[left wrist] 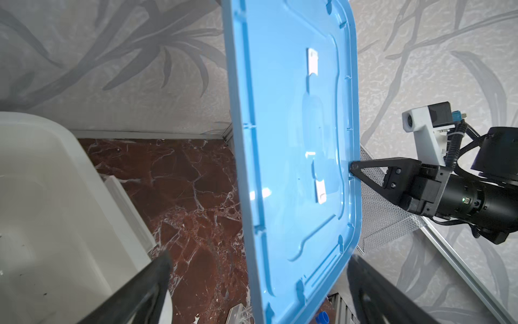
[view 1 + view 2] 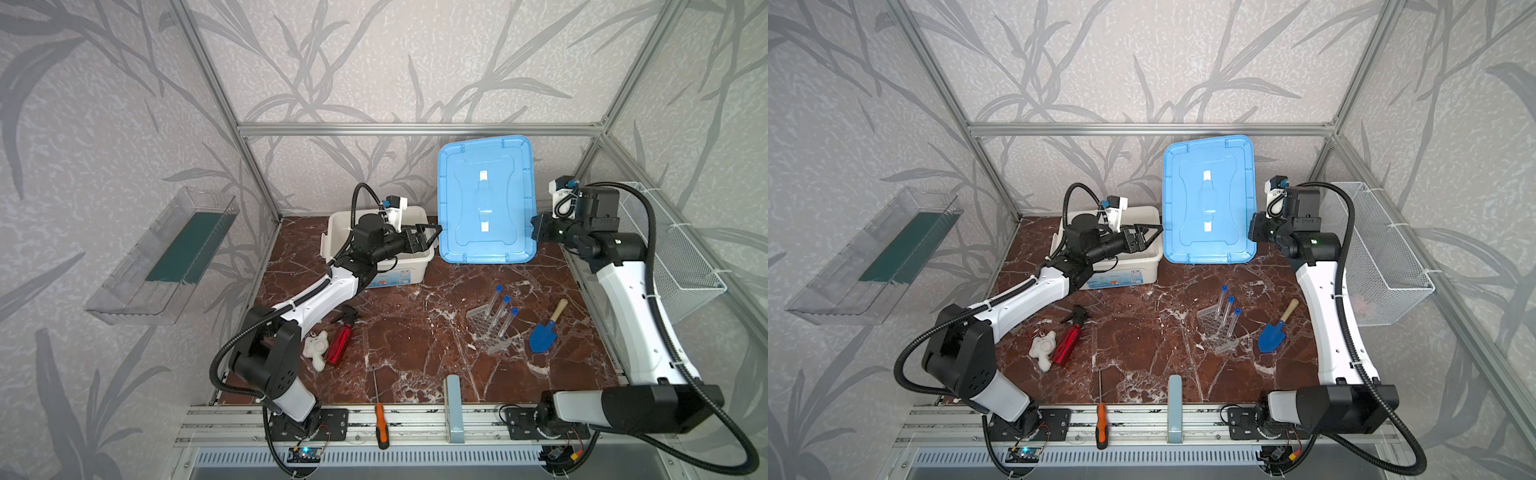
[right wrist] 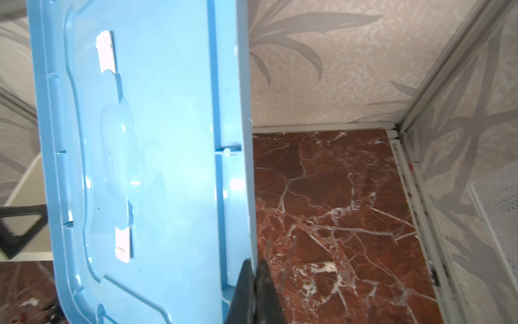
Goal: Organize the chemistry lab equipment
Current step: 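Lift the blue lid upright with both grippers holding opposite edges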
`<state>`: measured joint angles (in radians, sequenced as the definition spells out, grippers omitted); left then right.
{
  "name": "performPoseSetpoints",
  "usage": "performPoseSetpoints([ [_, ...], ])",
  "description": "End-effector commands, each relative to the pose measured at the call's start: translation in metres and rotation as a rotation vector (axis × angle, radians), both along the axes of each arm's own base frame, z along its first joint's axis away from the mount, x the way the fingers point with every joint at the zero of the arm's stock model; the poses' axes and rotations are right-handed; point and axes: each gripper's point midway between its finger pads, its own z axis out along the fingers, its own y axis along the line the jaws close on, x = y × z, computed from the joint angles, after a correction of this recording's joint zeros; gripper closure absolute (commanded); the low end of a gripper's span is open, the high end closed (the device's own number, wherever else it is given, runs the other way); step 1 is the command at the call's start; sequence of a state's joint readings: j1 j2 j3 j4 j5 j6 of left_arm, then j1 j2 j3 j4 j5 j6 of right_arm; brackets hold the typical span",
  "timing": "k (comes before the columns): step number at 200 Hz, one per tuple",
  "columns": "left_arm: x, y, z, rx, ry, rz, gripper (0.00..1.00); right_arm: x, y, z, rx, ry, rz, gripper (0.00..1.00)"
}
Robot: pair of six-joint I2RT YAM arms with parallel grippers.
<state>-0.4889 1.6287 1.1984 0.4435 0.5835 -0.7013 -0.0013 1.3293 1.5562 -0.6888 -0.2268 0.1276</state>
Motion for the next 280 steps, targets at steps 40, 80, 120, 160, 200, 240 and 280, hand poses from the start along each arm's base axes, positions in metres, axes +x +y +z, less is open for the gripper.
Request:
performPoseSetpoints([
  [40, -0.018, -0.011, 0.055, -0.142, -0.119, -0.116, 0.36, -0.013, 0.031, 0.011, 0.187, -0.055, 0.111, 1.00],
  [80, -0.027, -0.007, 0.055, -0.161, -0.097, -0.119, 0.63, -0.008, 0.047, -0.003, 0.171, -0.032, 0.148, 1.00],
  [120, -0.031, 0.009, 0.053, -0.036, -0.096, -0.031, 0.97, 0.006, 0.076, -0.017, 0.182, -0.028, 0.207, 0.95],
  [160, -0.030, 0.070, 0.063, 0.366, -0.206, 0.252, 1.00, 0.035, 0.095, -0.009, 0.260, 0.000, 0.167, 0.01],
  [200, -0.034, 0.149, 0.094, 0.773, -0.347, 0.550, 1.00, 0.055, 0.124, 0.060, 0.338, -0.076, 0.231, 0.01],
  [240, -0.029, 0.185, 0.099, 1.137, -0.434, 0.699, 1.00, 0.059, 0.158, 0.127, 0.398, -0.155, 0.289, 0.01],
  [280, -0.027, 0.177, 0.086, 1.338, -0.516, 0.686, 1.00, 0.055, 0.223, 0.152, 0.475, -0.132, 0.479, 0.01],
])
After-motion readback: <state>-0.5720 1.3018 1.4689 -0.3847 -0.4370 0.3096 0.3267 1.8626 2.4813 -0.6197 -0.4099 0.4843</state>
